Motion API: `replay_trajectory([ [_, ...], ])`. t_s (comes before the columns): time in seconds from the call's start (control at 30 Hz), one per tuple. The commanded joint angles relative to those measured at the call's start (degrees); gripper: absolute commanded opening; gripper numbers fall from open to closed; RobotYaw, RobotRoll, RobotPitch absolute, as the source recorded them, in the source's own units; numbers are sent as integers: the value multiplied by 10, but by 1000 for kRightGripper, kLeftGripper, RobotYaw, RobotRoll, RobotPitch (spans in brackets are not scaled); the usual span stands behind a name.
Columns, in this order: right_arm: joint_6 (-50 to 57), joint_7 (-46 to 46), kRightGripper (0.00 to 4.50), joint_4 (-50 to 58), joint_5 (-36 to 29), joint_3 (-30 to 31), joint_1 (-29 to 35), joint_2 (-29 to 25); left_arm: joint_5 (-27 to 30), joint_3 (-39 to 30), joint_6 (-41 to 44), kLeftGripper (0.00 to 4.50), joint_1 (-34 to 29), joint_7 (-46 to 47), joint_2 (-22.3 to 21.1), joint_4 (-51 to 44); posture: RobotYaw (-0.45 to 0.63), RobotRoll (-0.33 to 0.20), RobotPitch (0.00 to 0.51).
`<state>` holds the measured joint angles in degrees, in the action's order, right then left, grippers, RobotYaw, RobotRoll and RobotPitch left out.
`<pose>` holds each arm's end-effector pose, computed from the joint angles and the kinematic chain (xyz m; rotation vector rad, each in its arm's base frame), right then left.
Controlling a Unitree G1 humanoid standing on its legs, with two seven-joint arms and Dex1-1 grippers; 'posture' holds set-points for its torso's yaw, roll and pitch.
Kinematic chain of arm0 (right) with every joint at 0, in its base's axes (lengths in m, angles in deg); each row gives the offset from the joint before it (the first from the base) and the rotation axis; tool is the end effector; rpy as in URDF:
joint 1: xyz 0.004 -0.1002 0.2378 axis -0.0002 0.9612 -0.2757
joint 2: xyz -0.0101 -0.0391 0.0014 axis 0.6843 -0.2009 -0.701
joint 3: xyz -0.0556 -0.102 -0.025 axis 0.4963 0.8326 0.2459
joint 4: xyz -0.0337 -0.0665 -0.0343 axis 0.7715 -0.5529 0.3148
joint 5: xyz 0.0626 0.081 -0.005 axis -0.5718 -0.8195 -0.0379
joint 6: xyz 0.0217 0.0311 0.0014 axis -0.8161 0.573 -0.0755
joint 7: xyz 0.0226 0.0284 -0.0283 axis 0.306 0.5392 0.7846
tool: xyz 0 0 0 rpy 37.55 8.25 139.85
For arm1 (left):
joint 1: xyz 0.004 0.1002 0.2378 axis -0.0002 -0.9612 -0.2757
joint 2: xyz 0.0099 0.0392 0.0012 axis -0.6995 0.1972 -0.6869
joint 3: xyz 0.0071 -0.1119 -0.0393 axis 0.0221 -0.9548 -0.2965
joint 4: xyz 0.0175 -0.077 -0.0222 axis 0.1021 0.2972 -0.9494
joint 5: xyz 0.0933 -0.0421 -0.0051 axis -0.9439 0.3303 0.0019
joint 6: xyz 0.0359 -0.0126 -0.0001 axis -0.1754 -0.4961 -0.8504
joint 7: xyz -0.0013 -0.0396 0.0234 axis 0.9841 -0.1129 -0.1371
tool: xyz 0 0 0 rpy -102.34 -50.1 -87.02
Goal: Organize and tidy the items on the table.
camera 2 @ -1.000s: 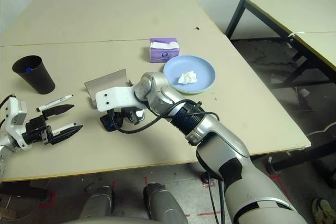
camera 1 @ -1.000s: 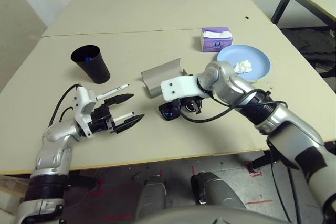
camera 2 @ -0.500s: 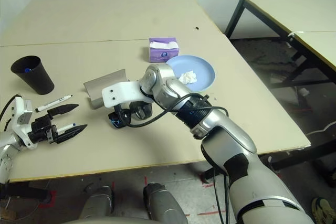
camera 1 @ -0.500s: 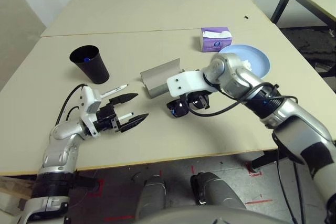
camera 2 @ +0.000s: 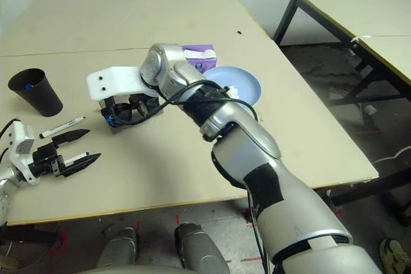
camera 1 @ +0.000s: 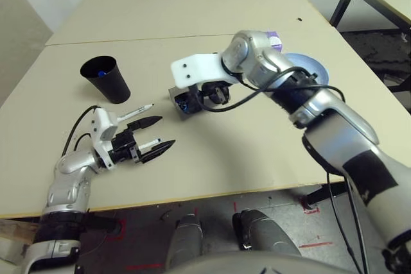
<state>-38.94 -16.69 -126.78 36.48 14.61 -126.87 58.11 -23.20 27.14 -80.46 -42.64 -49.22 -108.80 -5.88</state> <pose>0.3574 0.0074 0.2487 -1.4637 0.1602 1.4093 0.2050 0.3285 0.0756 0.1577 0.0411 -0.9090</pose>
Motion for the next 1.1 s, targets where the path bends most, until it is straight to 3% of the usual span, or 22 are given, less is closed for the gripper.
replay_trajectory([
  [0.03, -50, -37, 169, -61, 14, -8, -11, 18, 3, -7, 0, 4500, -21, 8, -1, -26, -28, 0, 128],
  [0.3, -110, -133, 169, -169, 32, -22, -20, 39, 10, -4, 19, 4500, -49, 38, 8, -79, -10, 0, 126],
  [0.63, -129, -215, 169, -217, 60, -33, -26, 48, 12, 5, 42, 4500, -49, 54, 16, -109, -11, 0, 127],
  [1.1, -132, -205, 169, -225, 57, -59, -16, 65, 12, 5, 69, 4500, -39, 69, 12, -132, -13, 0, 131],
])
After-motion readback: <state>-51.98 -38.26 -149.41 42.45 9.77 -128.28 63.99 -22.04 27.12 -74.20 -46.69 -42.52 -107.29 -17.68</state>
